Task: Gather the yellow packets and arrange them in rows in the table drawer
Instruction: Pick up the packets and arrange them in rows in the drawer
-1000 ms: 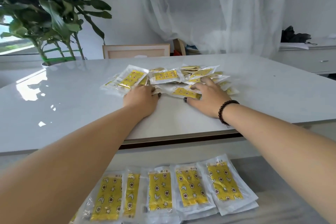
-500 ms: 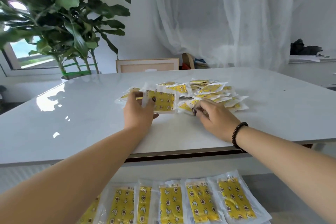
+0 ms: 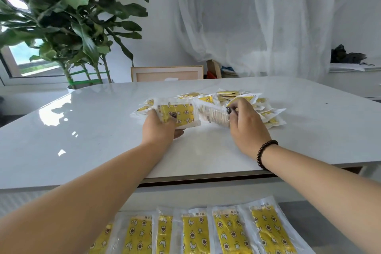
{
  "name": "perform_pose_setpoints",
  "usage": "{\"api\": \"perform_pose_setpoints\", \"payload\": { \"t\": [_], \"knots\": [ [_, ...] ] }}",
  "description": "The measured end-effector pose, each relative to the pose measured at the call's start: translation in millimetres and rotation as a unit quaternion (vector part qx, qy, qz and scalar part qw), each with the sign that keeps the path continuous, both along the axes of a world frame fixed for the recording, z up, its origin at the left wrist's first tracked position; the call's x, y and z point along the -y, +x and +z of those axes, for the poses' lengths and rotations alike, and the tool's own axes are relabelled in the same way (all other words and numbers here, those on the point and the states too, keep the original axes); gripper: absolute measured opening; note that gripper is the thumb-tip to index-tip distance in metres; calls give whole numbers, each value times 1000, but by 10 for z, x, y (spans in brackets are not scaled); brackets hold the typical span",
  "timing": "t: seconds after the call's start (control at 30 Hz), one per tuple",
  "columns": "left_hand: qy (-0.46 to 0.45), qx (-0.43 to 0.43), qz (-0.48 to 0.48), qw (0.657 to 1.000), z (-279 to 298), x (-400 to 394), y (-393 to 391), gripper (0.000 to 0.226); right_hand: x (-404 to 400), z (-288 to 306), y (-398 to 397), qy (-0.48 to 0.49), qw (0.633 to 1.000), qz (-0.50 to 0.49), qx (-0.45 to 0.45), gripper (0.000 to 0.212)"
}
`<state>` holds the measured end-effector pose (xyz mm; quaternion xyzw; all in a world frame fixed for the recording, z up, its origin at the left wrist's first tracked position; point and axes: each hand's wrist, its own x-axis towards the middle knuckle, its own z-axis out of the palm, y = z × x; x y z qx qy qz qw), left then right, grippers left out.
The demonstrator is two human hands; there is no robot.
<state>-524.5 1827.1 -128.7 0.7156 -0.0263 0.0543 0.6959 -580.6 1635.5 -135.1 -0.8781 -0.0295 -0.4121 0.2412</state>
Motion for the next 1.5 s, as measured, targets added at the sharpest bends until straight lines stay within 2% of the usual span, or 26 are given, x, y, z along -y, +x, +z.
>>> {"api": "perform_pose_setpoints", "payload": {
  "t": [0.1,0.17,0.23,0.27,0.37,0.43,0.57,0.67,0.77,0.93,1.03,1.1,1.23,1.4,1.5],
  "knots": [
    [31,10,-22,999,23,16,-43,30,-29,45,-20,141,987,46,-60,10],
    [65,18,-32,997,35,16,-76,49,-28,49,1,216,968,73,-109,22],
    [167,39,-31,985,29,10,-90,70,9,24,59,231,959,76,-141,37],
    [210,49,-28,976,22,5,-83,81,32,1,94,234,957,71,-157,37],
    [237,58,-39,969,11,-5,-72,93,71,-26,144,220,959,25,-179,22],
    [236,63,-54,968,10,-10,-89,92,77,-30,152,241,954,15,-178,27],
    [202,99,-106,969,31,-1,-130,68,49,-8,214,256,941,-6,-222,61],
    [141,77,-133,978,30,-8,-126,55,27,19,300,252,929,-12,-271,86],
    [81,68,-157,982,31,-34,-102,44,47,47,366,264,919,4,-292,97],
    [-55,6,-166,985,26,-86,-19,29,57,67,342,268,915,33,-299,100],
    [-103,-8,-161,982,25,-91,8,27,-6,39,283,233,929,39,-286,73],
    [-87,-2,-168,982,21,-77,2,28,-57,-15,275,212,939,49,-266,63],
    [22,45,-193,980,-21,-22,-16,30,-134,-60,278,217,941,92,-243,45],
    [147,108,-248,951,-59,0,-44,40,-115,-77,311,208,942,97,-244,53],
    [121,78,-262,954,-45,-1,-52,43,-136,-79,302,176,946,81,-259,64]
  ]
}}
